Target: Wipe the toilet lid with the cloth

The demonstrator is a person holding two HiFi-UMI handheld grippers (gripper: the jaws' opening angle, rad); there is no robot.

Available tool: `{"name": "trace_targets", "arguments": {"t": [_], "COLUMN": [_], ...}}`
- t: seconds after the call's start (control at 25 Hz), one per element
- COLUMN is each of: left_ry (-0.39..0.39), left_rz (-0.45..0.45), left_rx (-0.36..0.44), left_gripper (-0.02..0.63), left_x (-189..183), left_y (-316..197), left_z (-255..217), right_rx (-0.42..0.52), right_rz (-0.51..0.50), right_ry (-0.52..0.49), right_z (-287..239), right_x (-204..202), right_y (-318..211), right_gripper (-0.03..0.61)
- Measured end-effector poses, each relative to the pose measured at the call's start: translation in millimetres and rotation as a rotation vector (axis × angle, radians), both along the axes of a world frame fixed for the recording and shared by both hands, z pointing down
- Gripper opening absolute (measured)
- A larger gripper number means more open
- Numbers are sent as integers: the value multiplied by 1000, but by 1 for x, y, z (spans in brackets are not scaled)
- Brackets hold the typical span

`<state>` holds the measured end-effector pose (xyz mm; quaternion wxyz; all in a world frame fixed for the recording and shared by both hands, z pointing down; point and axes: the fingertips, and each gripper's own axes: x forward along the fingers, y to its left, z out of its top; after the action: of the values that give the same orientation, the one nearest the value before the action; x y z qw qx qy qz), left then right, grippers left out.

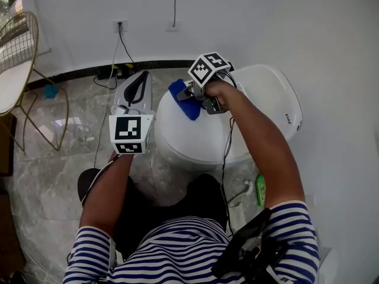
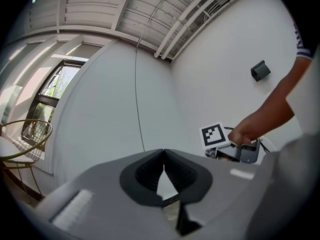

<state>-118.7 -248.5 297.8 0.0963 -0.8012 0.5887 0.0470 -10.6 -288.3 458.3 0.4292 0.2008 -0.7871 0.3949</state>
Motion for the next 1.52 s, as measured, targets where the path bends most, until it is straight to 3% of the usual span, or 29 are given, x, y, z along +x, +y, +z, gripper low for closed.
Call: {"name": "trace_targets", "arguments": {"t": [0.56, 0.8, 1.04, 1.52], "left_ry": [-4, -14, -18, -25], "left_rz": [156, 175, 182, 161], "left_rx": [-27, -25, -35, -32], "left_gripper": [5, 5, 5, 5], "left_x": [99, 122, 132, 127], "left_y": [-32, -41, -46, -39], "left_z": [14, 21, 25, 24], "right_rx": [52, 45, 18, 24], "right_rz": [339, 434, 454, 433], "right_ry": [151, 213, 227, 233], "right_z": [-20, -2, 23, 26], "right_x": [254, 326, 347, 333], "right_y": [-5, -5, -4, -2], "right_gripper": [61, 61, 61, 61]}}
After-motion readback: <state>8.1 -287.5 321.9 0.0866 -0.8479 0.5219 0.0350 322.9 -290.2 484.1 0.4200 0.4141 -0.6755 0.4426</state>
